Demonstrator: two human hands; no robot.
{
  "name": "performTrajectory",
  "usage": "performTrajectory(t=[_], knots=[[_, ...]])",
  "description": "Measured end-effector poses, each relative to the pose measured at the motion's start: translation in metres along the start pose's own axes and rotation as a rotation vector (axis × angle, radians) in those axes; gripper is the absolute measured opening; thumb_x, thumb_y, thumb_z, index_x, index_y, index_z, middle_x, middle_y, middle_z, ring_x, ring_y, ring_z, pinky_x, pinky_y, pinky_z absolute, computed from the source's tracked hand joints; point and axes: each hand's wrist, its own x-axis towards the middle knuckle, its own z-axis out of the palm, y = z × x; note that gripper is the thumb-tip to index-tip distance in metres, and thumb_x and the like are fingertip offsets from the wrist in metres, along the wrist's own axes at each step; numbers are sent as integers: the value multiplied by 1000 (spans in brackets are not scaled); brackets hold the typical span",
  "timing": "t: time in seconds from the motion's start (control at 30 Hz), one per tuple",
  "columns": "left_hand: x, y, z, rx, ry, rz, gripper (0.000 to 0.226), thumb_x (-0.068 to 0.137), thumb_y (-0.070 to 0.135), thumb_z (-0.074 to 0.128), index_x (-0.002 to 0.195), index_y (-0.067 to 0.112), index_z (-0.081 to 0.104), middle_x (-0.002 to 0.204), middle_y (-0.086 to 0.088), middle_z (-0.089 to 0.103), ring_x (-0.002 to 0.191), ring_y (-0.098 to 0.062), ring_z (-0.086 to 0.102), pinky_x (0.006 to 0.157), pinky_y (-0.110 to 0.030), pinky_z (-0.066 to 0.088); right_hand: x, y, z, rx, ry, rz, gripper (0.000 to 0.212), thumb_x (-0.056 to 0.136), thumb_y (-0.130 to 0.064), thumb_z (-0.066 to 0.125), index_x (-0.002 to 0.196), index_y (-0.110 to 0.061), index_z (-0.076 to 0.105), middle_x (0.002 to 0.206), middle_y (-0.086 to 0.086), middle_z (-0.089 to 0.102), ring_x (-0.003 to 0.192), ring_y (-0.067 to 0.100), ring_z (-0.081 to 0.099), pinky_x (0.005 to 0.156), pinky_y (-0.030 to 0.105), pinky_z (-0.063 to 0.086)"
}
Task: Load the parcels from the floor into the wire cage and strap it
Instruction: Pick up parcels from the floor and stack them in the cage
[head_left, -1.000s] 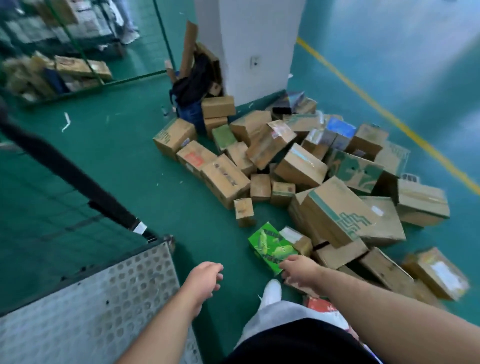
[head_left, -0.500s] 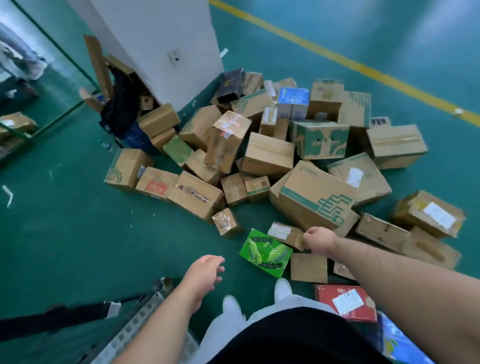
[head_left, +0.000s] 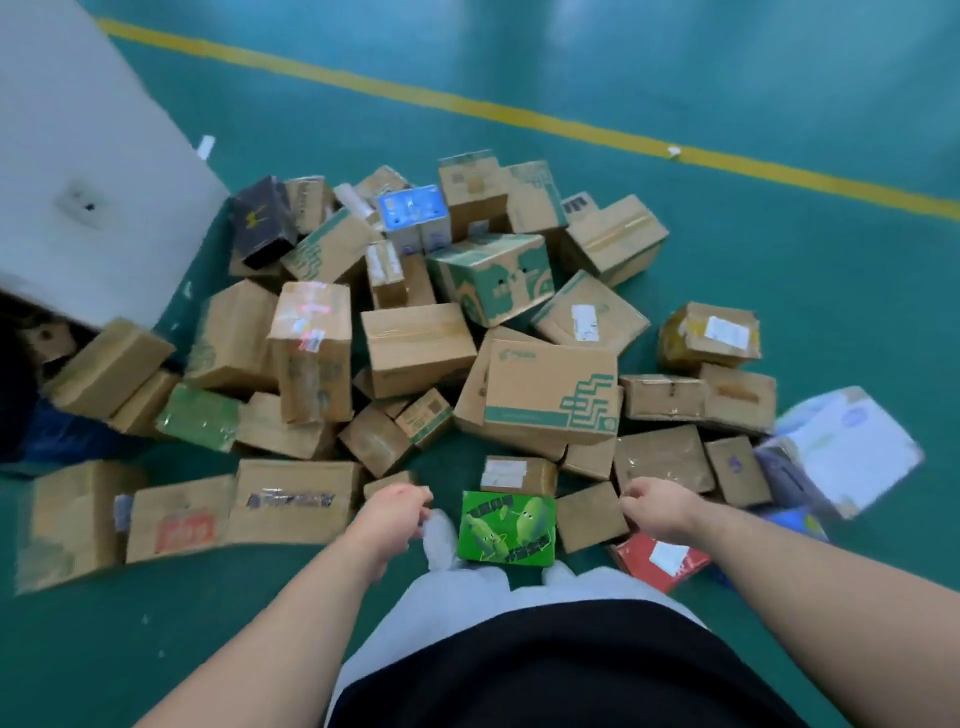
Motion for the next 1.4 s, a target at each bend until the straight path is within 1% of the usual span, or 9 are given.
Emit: performTrajectory(t=[0.13, 0.27, 0.43, 0.63, 0.87, 0.97, 1.07, 1.23, 1.4], knots=[[48, 52, -43, 199, -15, 49, 15, 101, 16, 52, 90, 13, 61, 85, -5, 62, 68, -17, 57, 64, -31, 49, -15, -18, 5, 147, 78, 60, 25, 102, -30, 46, 114, -19, 65, 110, 1, 67, 97, 19, 58, 81, 27, 41], [76, 97, -53, 316, -9, 105, 24, 100, 15, 53, 76, 18, 56, 94, -10, 61, 81, -25, 58, 73, -35, 50, -22, -24, 22, 254, 76, 123, 24, 102, -33, 48, 114, -21, 65, 110, 0, 69, 98, 19, 59, 85, 28, 43], [84, 120, -15, 298, -91, 113, 12, 101, 18, 54, 106, 10, 61, 99, -9, 65, 70, -16, 59, 63, -29, 48, -16, -12, 29, 354, 65, 189, 21, 101, -32, 49, 109, -24, 67, 110, -2, 67, 102, 20, 58, 93, 34, 47], [127, 95, 44, 250, -177, -123, 28, 105, 30, 48, 123, 11, 58, 116, -7, 67, 95, -23, 63, 84, -34, 48, 52, 14, 28, 398, 1, 255, 21, 102, -29, 49, 113, -22, 65, 115, 4, 66, 100, 22, 57, 84, 30, 43], [230, 77, 103, 80, -1, -222, 31, 100, 29, 59, 126, 14, 55, 125, -19, 62, 97, -26, 56, 80, -34, 46, 204, 39, 9, 385, -133, 208, 55, 90, -42, 52, 140, -22, 47, 130, 9, 61, 98, 23, 63, 73, 32, 55], [279, 88, 130, 17, 114, -197, 74, 86, 29, 66, 153, 24, 36, 144, -15, 55, 113, -28, 59, 98, -39, 50, 268, 50, -12, 462, 63, 148, 70, 69, -49, 48, 137, -32, 46, 133, 4, 57, 113, 26, 61, 102, 45, 52], [320, 114, 163, -32, 191, -125, 77, 94, 8, 56, 162, 20, 22, 143, -4, 48, 103, -16, 49, 83, -26, 40, 307, 49, -39, 592, 183, 116, 48, 87, -22, 61, 129, -34, 42, 126, -4, 60, 113, 18, 59, 102, 35, 47], [342, 131, 191, -147, 166, -104, 75, 84, 8, 53, 155, 23, 33, 132, -2, 56, 110, -20, 56, 81, -34, 45, 356, 64, -53, 810, -65, 249, 94, 87, -15, 59, 162, -36, 7, 147, -2, 54, 130, 23, 54, 113, 52, 42], [282, 100, 186, -261, 30, -171, 60, 76, 11, 47, 132, 32, 55, 124, -3, 66, 107, -26, 60, 77, -35, 44, 327, 66, -59, 815, -198, 306, 35, 92, -14, 51, 126, -25, 53, 107, -3, 69, 93, 15, 67, 66, 28, 49]])
